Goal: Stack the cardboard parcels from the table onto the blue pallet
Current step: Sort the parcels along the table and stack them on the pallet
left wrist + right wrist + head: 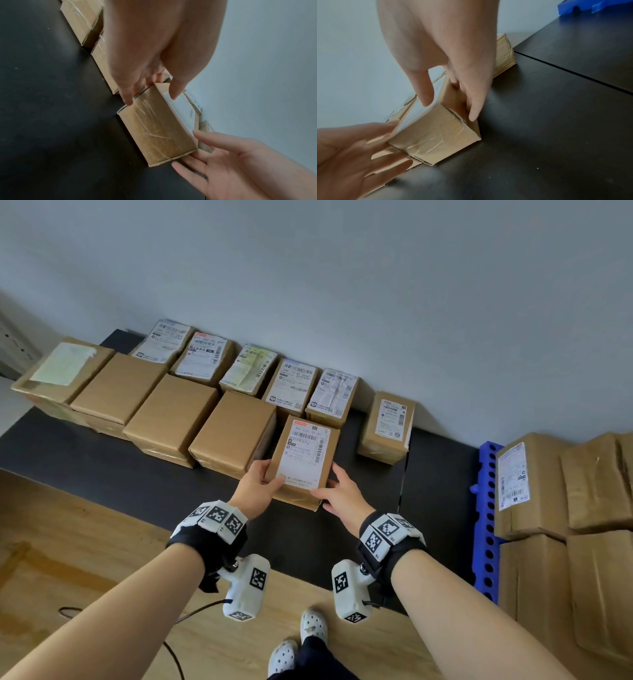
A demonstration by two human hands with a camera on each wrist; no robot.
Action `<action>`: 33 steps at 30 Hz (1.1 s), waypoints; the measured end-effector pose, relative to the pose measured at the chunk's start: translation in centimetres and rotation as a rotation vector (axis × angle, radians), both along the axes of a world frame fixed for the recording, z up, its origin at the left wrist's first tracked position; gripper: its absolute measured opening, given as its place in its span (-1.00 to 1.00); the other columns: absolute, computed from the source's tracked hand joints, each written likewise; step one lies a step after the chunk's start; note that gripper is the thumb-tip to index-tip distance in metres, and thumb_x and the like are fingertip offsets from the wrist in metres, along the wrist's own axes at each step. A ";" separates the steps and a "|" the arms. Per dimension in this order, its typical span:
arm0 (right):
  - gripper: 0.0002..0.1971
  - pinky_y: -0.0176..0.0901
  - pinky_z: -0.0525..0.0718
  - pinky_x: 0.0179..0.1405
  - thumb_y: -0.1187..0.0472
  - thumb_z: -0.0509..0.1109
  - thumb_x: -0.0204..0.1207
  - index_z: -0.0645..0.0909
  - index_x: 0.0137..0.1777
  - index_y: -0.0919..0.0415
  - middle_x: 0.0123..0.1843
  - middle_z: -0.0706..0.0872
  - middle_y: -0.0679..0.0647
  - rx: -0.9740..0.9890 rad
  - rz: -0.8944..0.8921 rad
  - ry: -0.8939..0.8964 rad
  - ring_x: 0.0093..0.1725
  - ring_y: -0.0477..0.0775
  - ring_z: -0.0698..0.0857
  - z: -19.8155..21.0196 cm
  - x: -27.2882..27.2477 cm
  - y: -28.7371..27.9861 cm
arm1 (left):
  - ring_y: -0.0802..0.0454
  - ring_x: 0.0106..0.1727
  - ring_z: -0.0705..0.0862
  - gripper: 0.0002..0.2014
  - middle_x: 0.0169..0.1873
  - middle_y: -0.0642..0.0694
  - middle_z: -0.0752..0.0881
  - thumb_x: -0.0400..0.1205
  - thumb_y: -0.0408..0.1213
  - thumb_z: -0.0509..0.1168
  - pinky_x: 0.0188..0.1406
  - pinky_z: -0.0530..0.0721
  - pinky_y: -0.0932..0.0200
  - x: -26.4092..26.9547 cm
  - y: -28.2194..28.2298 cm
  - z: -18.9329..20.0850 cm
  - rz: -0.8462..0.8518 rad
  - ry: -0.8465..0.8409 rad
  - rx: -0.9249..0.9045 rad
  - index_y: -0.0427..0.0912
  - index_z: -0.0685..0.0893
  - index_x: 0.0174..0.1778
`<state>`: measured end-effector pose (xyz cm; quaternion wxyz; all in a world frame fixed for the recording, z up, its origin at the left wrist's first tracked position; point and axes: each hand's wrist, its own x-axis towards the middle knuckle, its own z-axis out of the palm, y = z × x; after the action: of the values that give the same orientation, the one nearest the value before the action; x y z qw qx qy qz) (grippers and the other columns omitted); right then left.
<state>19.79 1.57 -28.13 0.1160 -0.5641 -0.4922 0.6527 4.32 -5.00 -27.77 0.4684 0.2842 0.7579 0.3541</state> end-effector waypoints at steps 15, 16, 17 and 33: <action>-0.35 0.04 0.43 0.42 0.38 0.34 0.56 0.24 0.59 0.00 0.44 0.56 0.05 0.207 -0.038 0.130 0.45 0.05 0.48 8.3 6.1 -4.1 | -0.03 0.40 0.54 -0.50 0.40 -0.12 0.56 0.65 -0.34 0.26 0.45 0.48 -0.08 5.2 -2.9 8.0 -0.015 -0.054 0.226 -0.16 0.33 0.52; -0.36 0.03 0.43 0.41 0.37 0.34 0.56 0.25 0.58 -0.01 0.44 0.56 0.03 0.227 -0.040 0.139 0.44 0.05 0.48 9.2 6.8 -4.3 | -0.03 0.40 0.54 -0.49 0.39 -0.10 0.57 0.65 -0.33 0.26 0.45 0.48 -0.09 5.9 -3.1 8.8 -0.026 -0.042 0.246 -0.15 0.32 0.54; -0.38 0.03 0.43 0.40 0.36 0.34 0.56 0.27 0.57 -0.03 0.43 0.56 0.03 0.249 -0.044 0.152 0.44 0.06 0.48 10.1 7.6 -4.4 | -0.03 0.39 0.55 -0.49 0.38 -0.09 0.58 0.65 -0.33 0.26 0.45 0.48 -0.10 6.7 -3.3 9.7 -0.033 -0.033 0.266 -0.14 0.33 0.54; -0.30 0.12 0.42 0.50 0.32 0.37 0.52 0.20 0.61 -0.05 0.42 0.58 0.04 0.481 -0.101 0.225 0.42 0.08 0.51 21.6 28.3 -8.6 | 0.03 0.29 0.60 -0.53 0.28 0.06 0.63 0.63 -0.22 0.30 0.37 0.52 0.02 26.5 -6.6 20.8 -0.141 -0.019 0.549 -0.06 0.43 0.49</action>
<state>48.12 -7.04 -6.51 0.3331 -0.4679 -0.5884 0.5691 30.85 -11.65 -6.97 0.4043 0.4491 0.6075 0.5156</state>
